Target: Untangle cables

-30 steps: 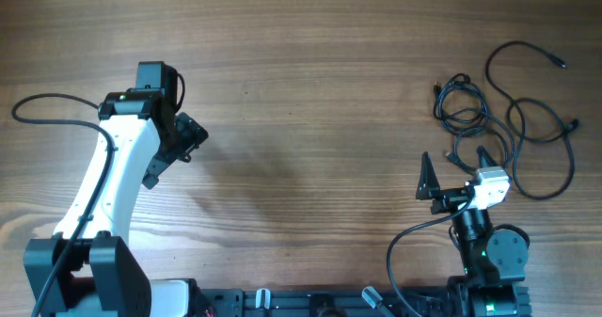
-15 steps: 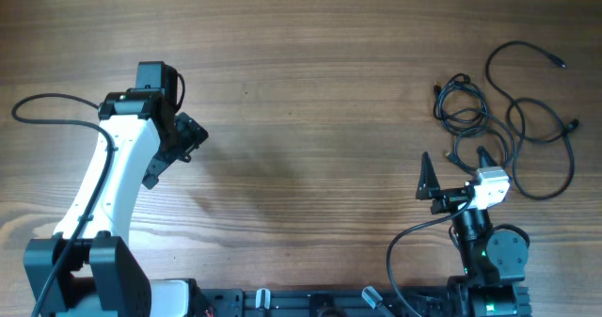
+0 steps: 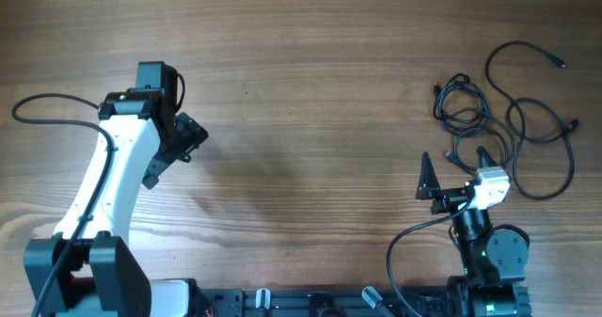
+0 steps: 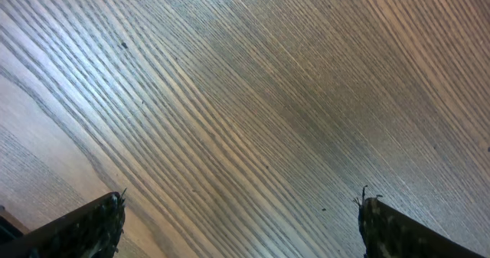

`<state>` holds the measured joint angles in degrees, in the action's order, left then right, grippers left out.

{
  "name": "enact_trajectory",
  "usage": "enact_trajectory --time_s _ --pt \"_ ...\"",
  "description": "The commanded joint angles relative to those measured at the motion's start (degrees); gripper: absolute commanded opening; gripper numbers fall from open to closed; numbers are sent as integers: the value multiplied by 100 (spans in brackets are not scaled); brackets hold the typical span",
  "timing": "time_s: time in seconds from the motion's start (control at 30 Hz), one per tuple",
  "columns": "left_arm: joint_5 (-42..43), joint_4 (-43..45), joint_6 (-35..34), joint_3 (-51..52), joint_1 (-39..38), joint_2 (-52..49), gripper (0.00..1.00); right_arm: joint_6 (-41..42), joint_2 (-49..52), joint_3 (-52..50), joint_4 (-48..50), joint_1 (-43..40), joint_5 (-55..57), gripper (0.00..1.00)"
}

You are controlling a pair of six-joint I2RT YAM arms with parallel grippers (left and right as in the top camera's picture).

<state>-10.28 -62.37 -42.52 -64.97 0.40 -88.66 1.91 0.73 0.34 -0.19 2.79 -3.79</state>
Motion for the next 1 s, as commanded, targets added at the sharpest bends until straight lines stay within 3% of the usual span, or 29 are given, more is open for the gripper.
enact_trajectory --time_s 0.0,0.23,0.6,0.8,0.97 --pt "-92 0 11 31 24 264 100 72 -52 -4 22 -20 96 100" --pt "-92 0 11 31 20 1628 100 70 -52 -4 22 -20 94 100" --pt "-92 -4 11 31 20 4975 100 72 -52 -4 22 -20 96 100" --pt "-92 -179 13 107 17 5554 100 72 -52 -4 22 -20 96 100" --pt "-92 -177 11 946 20 5958 100 74 -52 -4 22 -20 96 100"
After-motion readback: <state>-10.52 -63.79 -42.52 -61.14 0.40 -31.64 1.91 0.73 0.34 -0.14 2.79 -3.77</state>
